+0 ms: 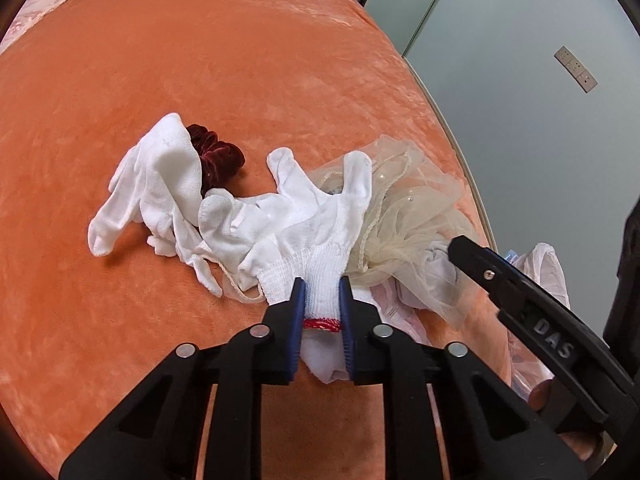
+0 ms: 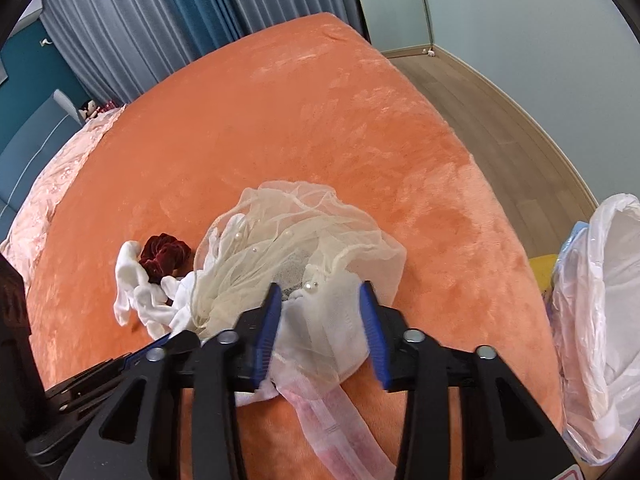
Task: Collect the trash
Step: 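Grasp the white sock with the left tool while the right tool grasps the tulle, then lift the sock and tulle and carry them toward the bin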
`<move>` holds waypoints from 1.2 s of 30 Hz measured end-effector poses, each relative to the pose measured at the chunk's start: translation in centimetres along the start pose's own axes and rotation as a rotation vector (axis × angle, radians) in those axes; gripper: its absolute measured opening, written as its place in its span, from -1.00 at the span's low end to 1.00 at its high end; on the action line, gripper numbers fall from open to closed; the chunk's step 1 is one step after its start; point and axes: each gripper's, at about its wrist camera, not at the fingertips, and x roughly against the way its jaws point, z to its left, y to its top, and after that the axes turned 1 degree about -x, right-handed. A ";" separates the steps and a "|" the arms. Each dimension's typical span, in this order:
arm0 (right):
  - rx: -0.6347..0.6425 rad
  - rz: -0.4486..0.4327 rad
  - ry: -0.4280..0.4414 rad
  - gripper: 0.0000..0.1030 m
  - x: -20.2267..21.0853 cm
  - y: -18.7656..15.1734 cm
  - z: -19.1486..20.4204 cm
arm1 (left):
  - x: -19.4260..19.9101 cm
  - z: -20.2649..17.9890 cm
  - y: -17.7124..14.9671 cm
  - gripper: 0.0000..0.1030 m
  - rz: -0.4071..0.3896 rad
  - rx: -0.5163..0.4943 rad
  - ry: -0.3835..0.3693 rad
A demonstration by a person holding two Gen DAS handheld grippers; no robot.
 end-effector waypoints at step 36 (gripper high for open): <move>-0.033 -0.505 0.030 -0.89 29.4 1.1 -7.0 | 20.3 -17.0 -2.0 -0.85 -0.312 -0.217 -0.109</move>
